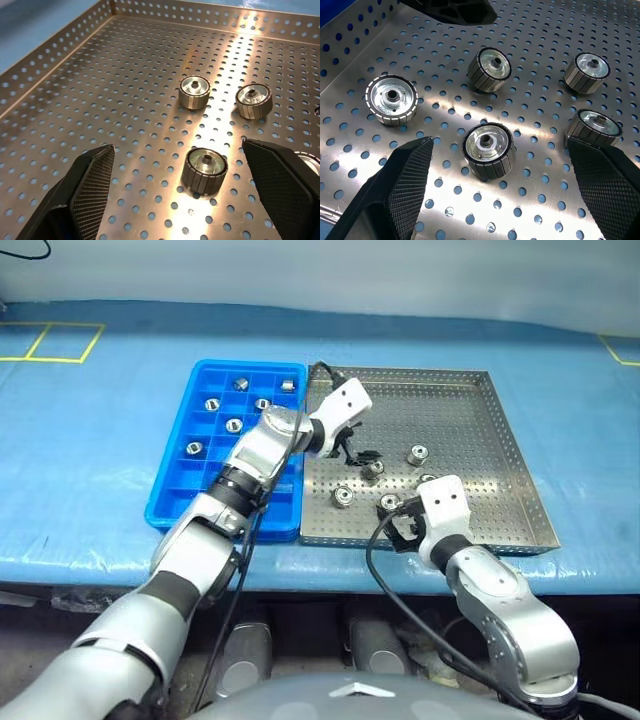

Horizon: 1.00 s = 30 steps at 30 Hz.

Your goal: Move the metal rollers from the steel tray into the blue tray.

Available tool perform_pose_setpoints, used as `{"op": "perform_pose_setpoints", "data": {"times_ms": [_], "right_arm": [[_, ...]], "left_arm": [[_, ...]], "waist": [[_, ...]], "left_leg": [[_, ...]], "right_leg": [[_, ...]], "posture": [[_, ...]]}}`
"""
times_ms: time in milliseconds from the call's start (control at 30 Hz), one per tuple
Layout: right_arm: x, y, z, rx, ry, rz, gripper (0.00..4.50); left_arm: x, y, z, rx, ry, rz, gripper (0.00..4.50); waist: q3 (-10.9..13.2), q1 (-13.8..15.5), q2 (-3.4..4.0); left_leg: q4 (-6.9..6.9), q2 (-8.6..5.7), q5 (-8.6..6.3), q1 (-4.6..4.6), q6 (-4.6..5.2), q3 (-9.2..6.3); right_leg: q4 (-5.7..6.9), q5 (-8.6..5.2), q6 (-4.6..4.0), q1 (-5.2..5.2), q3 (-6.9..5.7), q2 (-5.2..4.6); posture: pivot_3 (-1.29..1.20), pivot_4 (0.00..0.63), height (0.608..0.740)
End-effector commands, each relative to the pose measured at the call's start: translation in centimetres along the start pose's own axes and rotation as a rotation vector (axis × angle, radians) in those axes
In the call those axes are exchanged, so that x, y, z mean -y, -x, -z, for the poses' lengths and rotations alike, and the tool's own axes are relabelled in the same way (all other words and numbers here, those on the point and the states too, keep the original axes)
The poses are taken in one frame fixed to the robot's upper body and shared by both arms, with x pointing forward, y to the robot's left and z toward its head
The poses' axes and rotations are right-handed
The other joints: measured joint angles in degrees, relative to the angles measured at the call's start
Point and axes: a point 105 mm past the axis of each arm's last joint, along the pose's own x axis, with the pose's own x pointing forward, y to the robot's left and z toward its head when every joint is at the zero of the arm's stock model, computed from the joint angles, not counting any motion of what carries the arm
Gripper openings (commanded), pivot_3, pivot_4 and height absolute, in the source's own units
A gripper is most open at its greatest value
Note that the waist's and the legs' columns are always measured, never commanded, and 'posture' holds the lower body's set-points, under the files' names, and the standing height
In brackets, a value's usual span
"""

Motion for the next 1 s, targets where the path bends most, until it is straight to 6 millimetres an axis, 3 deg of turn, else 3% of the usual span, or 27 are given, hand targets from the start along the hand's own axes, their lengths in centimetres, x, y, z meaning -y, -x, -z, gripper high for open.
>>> {"op": "perform_pose_setpoints", "data": {"times_ms": [33,133,333,433,600,667,833,1000], "right_arm": [[0.1,0.6,-1.2,0.059,0.002,0.023,4.5],[0.1,0.7,-1.2,0.062,-0.004,0.031,4.5],[0.3,0.9,-1.3,0.067,-0.007,0.046,4.5],[0.3,0.9,-1.3,0.07,-0.005,0.048,4.5],[0.4,0.8,-1.5,0.074,0.0,0.045,4.5],[0.4,0.8,-1.5,0.074,0.002,0.042,4.5],[-0.1,0.5,-1.6,0.071,0.01,0.015,4.5],[-0.4,0.0,-1.9,0.071,0.024,-0.016,4.5]], "left_arm": [[0.2,-1.0,-0.7,0.0,-0.052,0.009,4.47],[0.4,-1.9,-0.2,-0.023,-0.055,0.009,4.47],[0.8,-3.0,3.0,-0.147,-0.082,-0.014,4.47],[0.6,-3.1,4.1,-0.165,-0.053,-0.042,3.9],[-0.1,-2.8,3.5,-0.107,-0.013,-0.077,2.29],[-0.7,-2.4,3.0,-0.069,-0.002,-0.104,1.67],[-2.5,-0.1,1.9,0.042,0.022,-0.186,1.66],[-3.9,4.0,0.8,0.151,0.035,-0.308,1.66]], "waist": [[0.0,-0.3,0.0],[0.0,-0.6,0.0],[0.0,-1.1,0.0],[0.0,-1.2,-0.01],[0.0,-1.1,-0.02],[0.0,-1.4,-0.02],[0.0,-1.6,-0.01],[0.0,-1.3,0.02]], "left_leg": [[-0.01,0.0,0.0,0.0,0.0,0.0],[0.0,0.0,-0.01,-0.01,0.0,0.02],[0.01,0.0,-0.01,0.01,0.0,0.01],[0.01,0.0,-0.01,0.0,0.0,0.01],[0.21,-0.13,0.05,0.03,0.09,0.05],[0.21,-0.17,0.08,0.04,0.13,0.12],[0.06,-0.18,0.09,0.03,0.15,0.07],[-0.2,-0.19,0.05,0.02,0.15,-0.01]], "right_leg": [[0.0,0.0,0.0,0.0,0.01,0.0],[-0.01,0.0,0.01,0.0,0.02,0.0],[0.0,0.0,0.02,0.01,0.02,-0.01],[0.0,0.0,0.02,0.0,0.02,-0.01],[-0.01,0.08,0.16,0.13,0.01,-0.21],[-0.01,0.12,0.21,0.07,0.03,-0.3],[0.04,0.12,0.18,0.0,0.03,-0.28],[0.05,0.16,0.34,-0.06,0.05,-0.22]], "posture": [[-0.18,0.15,0.74],[-0.19,0.15,0.74],[-0.21,0.15,0.74],[-0.21,0.15,0.74],[-0.2,0.15,0.74],[-0.2,0.15,0.74],[-0.16,0.15,0.74],[-0.12,0.15,0.74]]}}
